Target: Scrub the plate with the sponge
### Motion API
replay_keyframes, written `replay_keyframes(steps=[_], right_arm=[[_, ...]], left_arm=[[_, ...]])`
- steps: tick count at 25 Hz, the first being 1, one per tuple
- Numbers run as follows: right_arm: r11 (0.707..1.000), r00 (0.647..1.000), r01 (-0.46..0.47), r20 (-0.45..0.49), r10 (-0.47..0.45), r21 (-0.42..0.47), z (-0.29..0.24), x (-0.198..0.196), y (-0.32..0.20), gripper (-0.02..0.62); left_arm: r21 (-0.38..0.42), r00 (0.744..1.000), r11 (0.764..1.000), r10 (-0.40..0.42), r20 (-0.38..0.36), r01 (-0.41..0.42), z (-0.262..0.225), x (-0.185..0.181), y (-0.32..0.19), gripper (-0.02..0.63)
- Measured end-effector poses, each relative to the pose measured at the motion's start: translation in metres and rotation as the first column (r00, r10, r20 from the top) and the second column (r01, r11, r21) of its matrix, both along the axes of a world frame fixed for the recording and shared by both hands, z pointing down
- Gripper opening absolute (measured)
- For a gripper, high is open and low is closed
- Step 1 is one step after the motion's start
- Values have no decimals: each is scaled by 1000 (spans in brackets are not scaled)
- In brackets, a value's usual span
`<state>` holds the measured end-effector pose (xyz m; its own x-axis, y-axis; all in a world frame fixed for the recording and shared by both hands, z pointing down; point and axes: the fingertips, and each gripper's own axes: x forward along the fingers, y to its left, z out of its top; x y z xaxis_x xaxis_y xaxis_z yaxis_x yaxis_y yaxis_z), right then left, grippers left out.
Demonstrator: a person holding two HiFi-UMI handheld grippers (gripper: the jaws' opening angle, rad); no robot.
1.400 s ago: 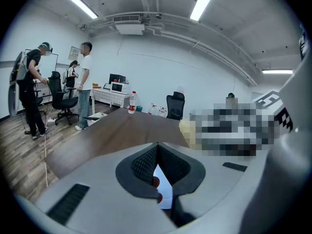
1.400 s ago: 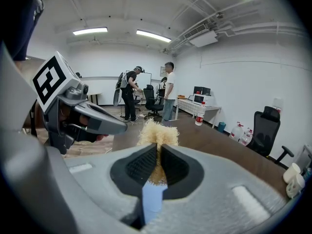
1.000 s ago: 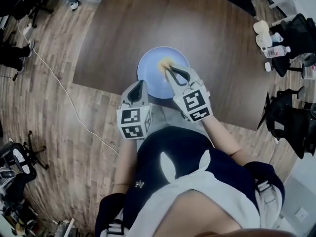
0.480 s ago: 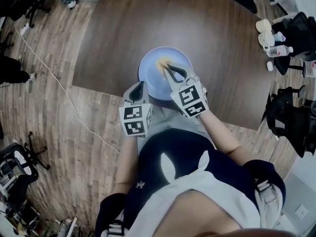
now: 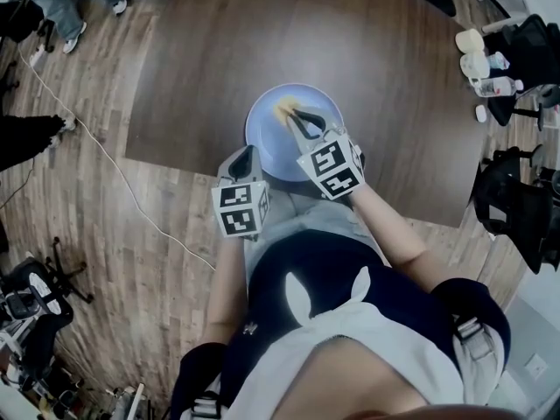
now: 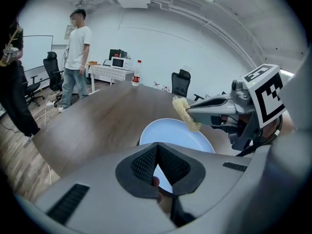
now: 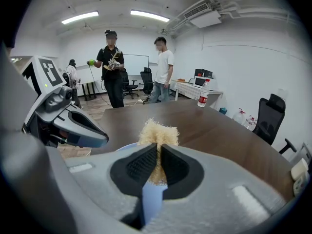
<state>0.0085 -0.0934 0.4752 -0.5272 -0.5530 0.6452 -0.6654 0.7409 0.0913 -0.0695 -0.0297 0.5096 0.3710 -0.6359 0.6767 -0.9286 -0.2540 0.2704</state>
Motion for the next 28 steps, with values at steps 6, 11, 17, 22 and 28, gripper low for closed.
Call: replay_keyframes(steps=[6,11,17,22,28], right_arm=[[999,999,-9,-47,8,-35,24,3,-14,25],[997,998,-26,-59,21,-76,45,5,-24,26],[990,997,-53,-64,45,-129,67,1,-34,25],[983,993,-79,-104,62,-166,81,1,-41,25],[966,986,-134,-123,109,-220,101,5,-46,25]], left_arm=[[-47,1000,999,0,4,0,21,-1,0,6],[-85,1000,996,-15,-3,14,38,-1,-1,6],[-110,1000,994,-14,2,14,50,-6,-4,6],[-123,1000,992,-23,0,22,57,-11,-5,6],[-137,1000,990,-27,-4,26,66,-13,-6,6]])
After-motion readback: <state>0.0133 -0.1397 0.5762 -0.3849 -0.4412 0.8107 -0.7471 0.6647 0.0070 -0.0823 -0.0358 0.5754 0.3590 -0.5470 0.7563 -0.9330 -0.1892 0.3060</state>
